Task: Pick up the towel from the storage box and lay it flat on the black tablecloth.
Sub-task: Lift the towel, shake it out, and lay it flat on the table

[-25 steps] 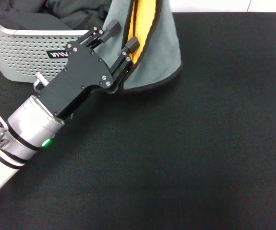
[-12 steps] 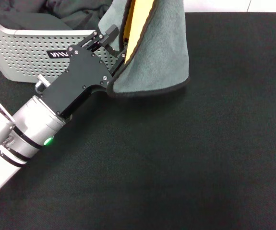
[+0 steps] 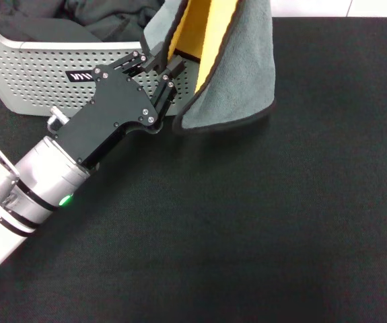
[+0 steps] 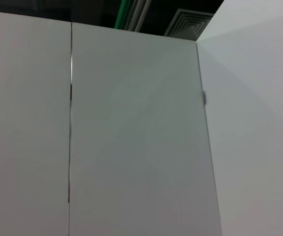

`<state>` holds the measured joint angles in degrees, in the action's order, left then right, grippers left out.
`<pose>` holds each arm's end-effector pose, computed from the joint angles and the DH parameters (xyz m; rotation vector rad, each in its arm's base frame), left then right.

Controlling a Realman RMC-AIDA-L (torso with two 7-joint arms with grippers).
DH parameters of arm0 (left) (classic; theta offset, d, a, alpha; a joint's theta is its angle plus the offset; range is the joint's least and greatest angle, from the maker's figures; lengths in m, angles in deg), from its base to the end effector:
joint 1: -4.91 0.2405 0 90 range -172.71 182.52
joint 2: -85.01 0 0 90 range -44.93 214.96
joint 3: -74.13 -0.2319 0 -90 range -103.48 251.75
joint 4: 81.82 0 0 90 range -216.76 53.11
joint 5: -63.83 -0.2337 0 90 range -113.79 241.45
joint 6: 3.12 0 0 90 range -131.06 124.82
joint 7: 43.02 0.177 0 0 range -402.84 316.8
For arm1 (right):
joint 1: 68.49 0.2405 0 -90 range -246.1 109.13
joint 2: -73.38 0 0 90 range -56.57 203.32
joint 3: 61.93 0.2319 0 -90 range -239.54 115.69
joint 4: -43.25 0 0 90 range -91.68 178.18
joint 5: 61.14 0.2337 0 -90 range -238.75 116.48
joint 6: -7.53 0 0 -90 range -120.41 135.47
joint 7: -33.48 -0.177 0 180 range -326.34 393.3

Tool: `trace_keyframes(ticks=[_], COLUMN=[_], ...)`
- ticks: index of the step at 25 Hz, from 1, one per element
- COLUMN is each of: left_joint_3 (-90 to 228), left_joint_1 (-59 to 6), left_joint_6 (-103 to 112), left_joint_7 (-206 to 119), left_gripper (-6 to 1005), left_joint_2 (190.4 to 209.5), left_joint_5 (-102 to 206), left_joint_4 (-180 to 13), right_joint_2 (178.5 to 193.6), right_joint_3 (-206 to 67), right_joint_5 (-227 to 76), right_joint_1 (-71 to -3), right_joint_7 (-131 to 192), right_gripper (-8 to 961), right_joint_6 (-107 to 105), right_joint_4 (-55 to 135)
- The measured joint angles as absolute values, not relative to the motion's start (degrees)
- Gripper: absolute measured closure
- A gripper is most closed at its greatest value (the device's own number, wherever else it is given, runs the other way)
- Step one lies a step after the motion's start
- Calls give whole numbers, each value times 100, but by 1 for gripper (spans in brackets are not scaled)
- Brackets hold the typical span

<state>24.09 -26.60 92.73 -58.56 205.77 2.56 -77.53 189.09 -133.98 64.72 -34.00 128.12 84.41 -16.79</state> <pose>-0.2204 0.3128 -0.0554 -2.0220 -0.1213 -1.1609 0.0136 0.3937 0.0787 -2.4142 0.0659 1.5806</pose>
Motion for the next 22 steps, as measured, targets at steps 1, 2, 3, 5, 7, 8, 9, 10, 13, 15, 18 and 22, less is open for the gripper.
trace_keyframes(ticks=[1,2,3,5,7,8,9,10,13,15,18,22], left_joint_3=[2416,2427,2435,2446,2449,2449,2448,2448,2448,2448,2431,2388], left_joint_1=[-2657,-2646,-2634,-2591,-2542,-2518,-2493,-2470,-2397,-2328,-2194,-2062], left_joint_6=[9285,9298,9320,9382,9457,9486,9517,9549,9632,9659,9696,9970], left_joint_7=[-5856,-5857,-5864,-5898,-5920,-5921,-5922,-5922,-5933,-6009,-6262,-6642], left_gripper=[627,658,689,752,814,845,876,906,968,969,969,970], left_joint_2=[20576,20577,20577,20576,20566,20561,20556,20554,20547,20545,20540,20505], left_joint_5=[261,284,321,420,496,537,581,635,724,731,726,543], left_joint_4=[-7754,-7757,-7759,-7767,-7776,-7780,-7785,-7788,-7839,-7938,-8178,-8479], right_joint_2=[18907,18907,18906,18905,18907,18905,18901,18896,18892,18892,18887,18877], right_joint_3=[-13379,-13350,-13321,-13274,-13227,-13194,-13171,-13144,-13037,-12992,-12973,-12987], right_joint_5=[6472,6472,6473,6473,6480,6508,6519,6541,6557,6557,6557,6494], right_joint_1=[-3427,-3465,-3512,-3592,-3658,-3698,-3728,-3766,-3857,-3899,-3953,-4127], right_joint_7=[12803,12794,12787,12783,12783,12782,12782,12781,12776,12772,12763,12704], right_gripper=[936,936,936,936,936,936,936,937,937,937,937,936], right_joint_6=[8469,8509,8551,8618,8667,8699,8718,8750,8819,8847,8884,9046], right_joint_4=[-1679,-1679,-1678,-1677,-1677,-1677,-1677,-1677,-1656,-1642,-1612,-1551])
